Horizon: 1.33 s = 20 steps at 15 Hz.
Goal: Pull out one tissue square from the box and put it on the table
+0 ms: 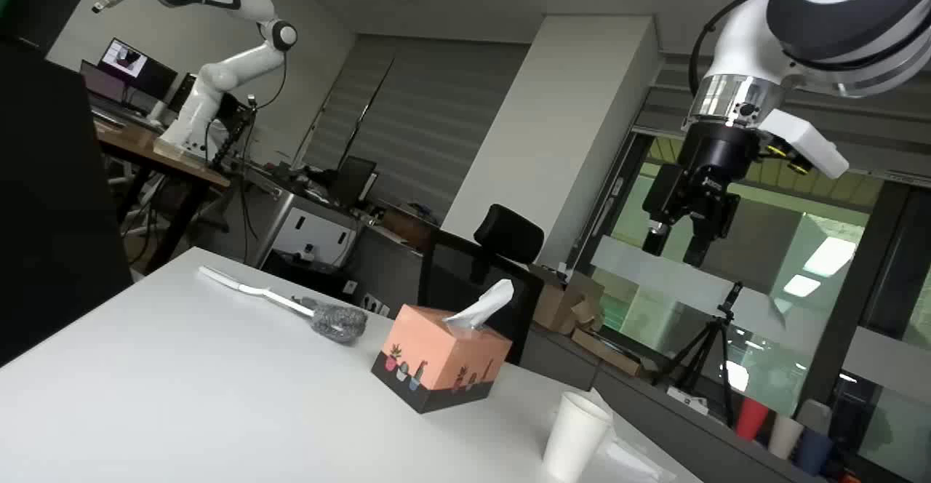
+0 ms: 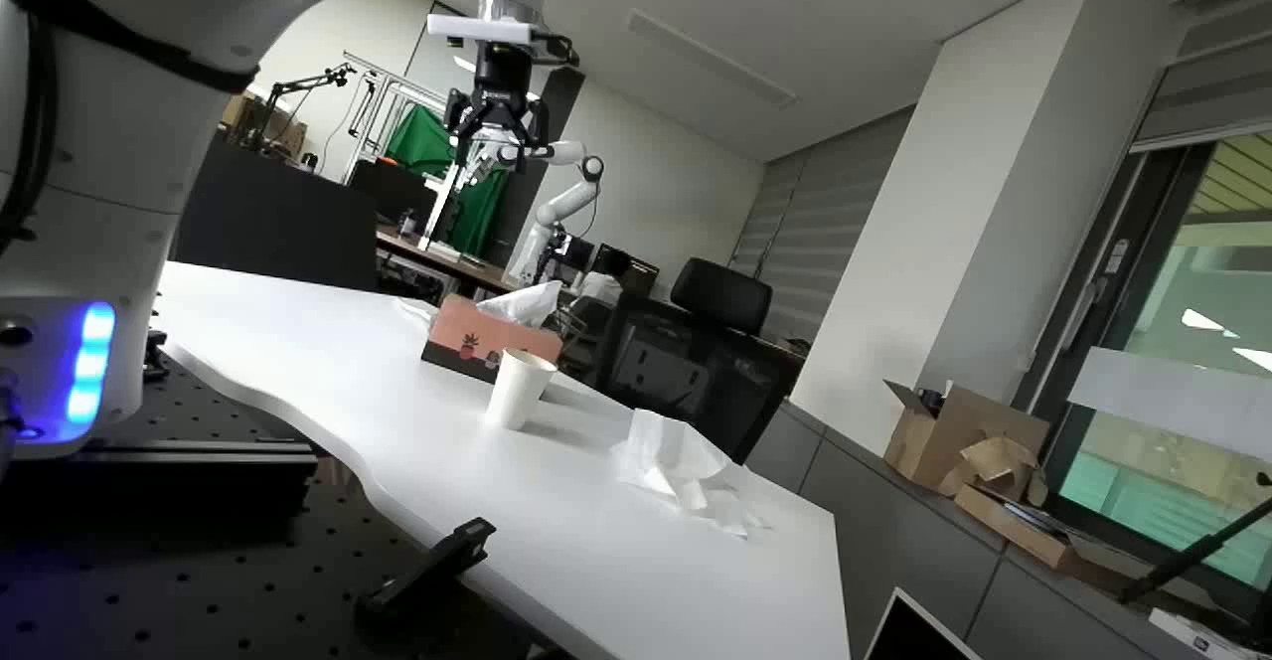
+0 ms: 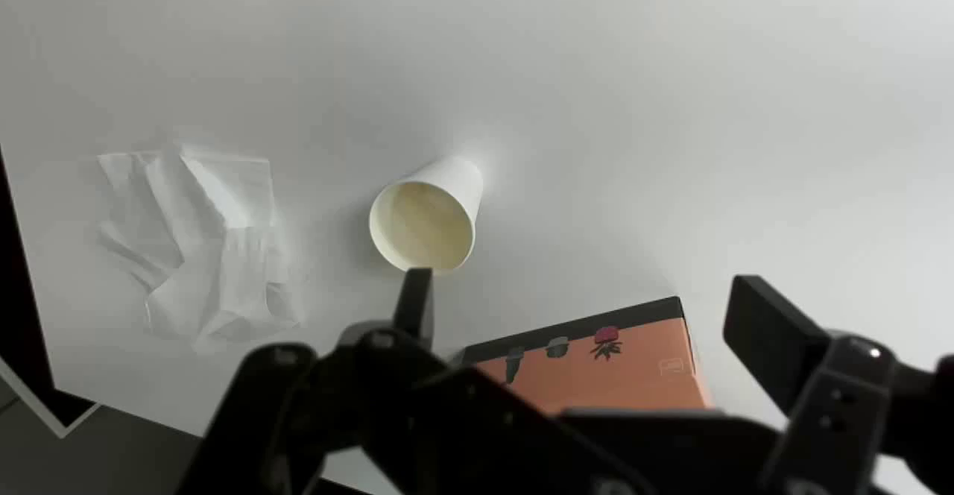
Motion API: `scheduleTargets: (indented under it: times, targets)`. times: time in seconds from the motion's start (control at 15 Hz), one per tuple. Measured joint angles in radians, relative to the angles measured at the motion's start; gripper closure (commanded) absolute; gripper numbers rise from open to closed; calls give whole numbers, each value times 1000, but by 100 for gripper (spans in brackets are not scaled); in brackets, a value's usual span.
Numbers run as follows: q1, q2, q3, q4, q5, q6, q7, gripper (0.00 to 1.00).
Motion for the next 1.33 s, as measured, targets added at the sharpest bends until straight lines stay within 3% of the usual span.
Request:
scheduleTargets:
  times: [1.33]
  targets:
    - [0, 6, -9, 0, -16, 14, 3, 0]
